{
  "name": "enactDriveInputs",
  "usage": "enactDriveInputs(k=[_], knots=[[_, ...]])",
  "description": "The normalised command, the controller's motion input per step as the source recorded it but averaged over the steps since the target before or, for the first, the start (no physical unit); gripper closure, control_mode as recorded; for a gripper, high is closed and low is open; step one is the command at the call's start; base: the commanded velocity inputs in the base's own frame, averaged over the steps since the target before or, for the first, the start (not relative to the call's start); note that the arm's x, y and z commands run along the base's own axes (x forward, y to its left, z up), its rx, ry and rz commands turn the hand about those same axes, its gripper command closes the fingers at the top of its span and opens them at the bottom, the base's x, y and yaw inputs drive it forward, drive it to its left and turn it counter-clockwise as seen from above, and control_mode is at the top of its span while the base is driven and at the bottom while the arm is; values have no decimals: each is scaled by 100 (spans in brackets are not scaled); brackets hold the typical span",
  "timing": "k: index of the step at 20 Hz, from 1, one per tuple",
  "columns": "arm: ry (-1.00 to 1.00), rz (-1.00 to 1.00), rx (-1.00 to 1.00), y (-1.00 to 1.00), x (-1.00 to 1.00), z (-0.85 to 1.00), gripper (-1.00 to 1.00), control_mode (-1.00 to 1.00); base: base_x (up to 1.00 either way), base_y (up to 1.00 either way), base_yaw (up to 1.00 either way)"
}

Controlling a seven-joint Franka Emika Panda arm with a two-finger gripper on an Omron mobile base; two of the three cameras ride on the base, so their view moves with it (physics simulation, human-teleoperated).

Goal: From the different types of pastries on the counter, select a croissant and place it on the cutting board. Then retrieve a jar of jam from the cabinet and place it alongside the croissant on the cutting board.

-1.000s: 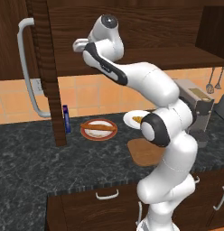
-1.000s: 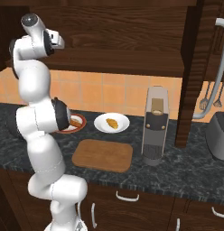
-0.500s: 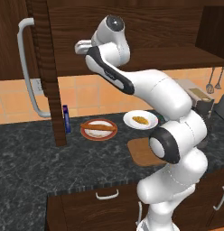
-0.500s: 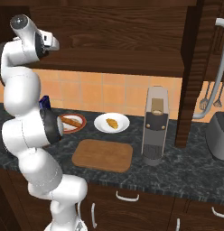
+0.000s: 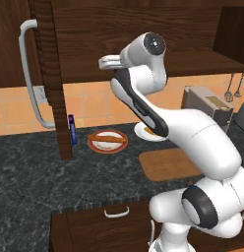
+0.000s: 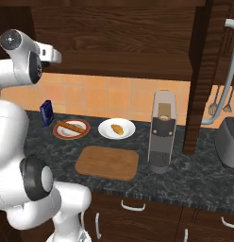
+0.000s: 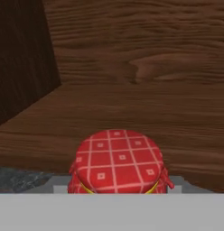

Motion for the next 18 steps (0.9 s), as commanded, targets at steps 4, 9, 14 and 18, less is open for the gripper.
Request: enactDriveInputs(k=[4, 9, 14, 18], knots=[[0, 0, 0, -49, -100, -8, 100, -100, 0, 0, 0], [0, 0, 0, -45, -100, -17, 100, -100, 0, 0, 0], [9, 1, -3, -72, -96, -48, 100, -100, 0, 0, 0], [11, 12, -9, -76, -69, -74, 100, -100, 0, 0, 0]])
